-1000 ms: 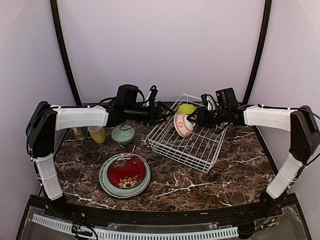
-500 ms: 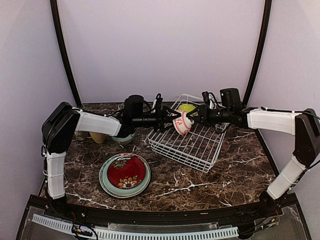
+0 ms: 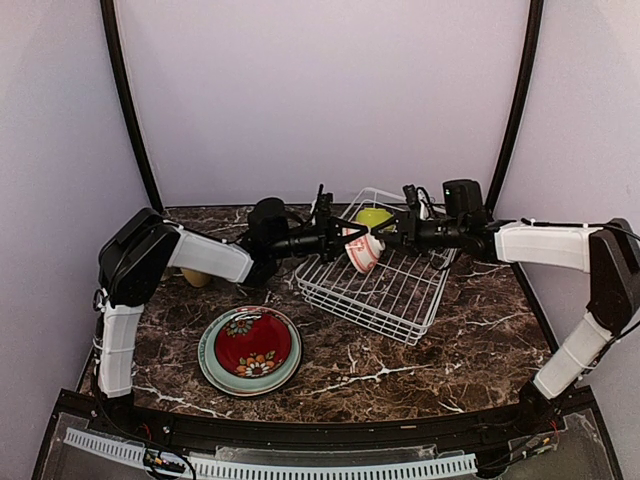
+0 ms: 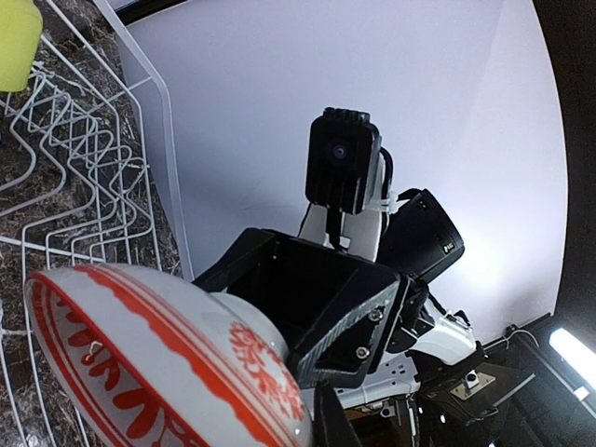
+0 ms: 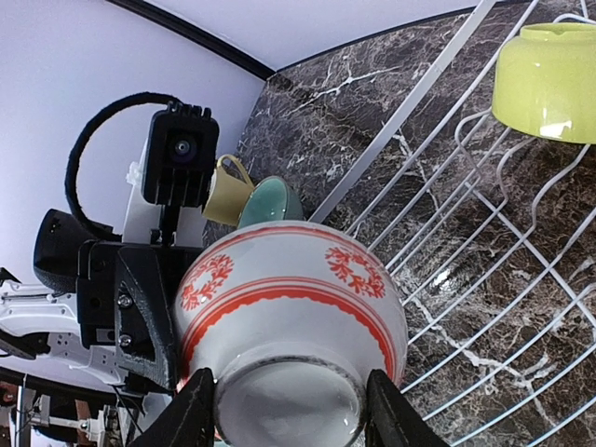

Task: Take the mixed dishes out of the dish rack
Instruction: Pass from the right arm to the left, then place the bowl in the bowl.

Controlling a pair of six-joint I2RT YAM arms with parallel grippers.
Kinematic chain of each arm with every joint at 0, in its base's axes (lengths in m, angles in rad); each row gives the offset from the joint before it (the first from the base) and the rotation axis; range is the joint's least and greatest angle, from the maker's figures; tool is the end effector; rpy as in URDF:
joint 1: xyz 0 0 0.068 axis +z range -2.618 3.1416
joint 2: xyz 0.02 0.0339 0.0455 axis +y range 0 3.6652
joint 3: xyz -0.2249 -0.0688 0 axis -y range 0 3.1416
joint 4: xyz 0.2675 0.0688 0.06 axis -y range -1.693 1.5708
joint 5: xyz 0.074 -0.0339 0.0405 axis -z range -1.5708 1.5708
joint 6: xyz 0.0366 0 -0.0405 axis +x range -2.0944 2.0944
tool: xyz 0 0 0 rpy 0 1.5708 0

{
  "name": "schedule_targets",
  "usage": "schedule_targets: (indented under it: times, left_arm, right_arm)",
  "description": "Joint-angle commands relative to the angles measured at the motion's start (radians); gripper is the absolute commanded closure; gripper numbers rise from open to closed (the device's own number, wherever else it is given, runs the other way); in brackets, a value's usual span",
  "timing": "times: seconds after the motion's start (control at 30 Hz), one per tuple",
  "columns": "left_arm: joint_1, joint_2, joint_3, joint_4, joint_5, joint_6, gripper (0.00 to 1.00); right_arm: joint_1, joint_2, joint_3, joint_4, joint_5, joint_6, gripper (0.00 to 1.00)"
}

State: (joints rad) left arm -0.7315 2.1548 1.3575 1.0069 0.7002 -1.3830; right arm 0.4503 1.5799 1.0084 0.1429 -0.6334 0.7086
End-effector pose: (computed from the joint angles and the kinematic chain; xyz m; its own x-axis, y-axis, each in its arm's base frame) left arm 0.3367 -0.3339 0.1729 -0.9337 -0.1714 -0.3143 0.3350 -0.1089 -0.9359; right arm 0.3270 0.1821 0.2012 -0.8278 0.1824 -0.5305 -0.3909 0.4908 0.7787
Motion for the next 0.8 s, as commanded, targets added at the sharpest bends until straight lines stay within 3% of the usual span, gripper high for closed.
schedule_targets:
  times: [0.0, 0.1, 0.33, 0.47, 0.6, 0.77]
  left_arm:
    - [-0.020, -0.008, -0.001, 0.103, 0.017, -0.030, 0.96]
    - [-0.023, -0.012, 0.013, 0.100, 0.040, -0.022, 0.99]
    - [-0.025, -0.098, 0.025, -0.100, 0.084, 0.135, 0.99]
    - [-0.024, -0.177, 0.073, -0.366, 0.080, 0.376, 0.99]
    - [-0.025, -0.251, 0.182, -0.753, 0.023, 0.667, 0.99]
    - [-0.024, -0.325, 0.349, -1.259, -0.192, 0.986, 0.99]
  right_arm:
    - [-0.004, -0.054, -0.029, 0.053, -0.005, -0.020, 0.66]
    - [-0.005, -0.099, -0.030, -0.032, 0.057, -0.075, 0.58]
    - [-0.006, -0.238, -0.058, -0.231, 0.244, -0.199, 0.20]
    - [-0.007, -0.292, -0.062, -0.302, 0.323, -0.246, 0.10]
    - [-0.007, -0.315, -0.052, -0.351, 0.369, -0.273, 0.06]
    - [-0.007, -0.306, -0.034, -0.376, 0.392, -0.289, 0.01]
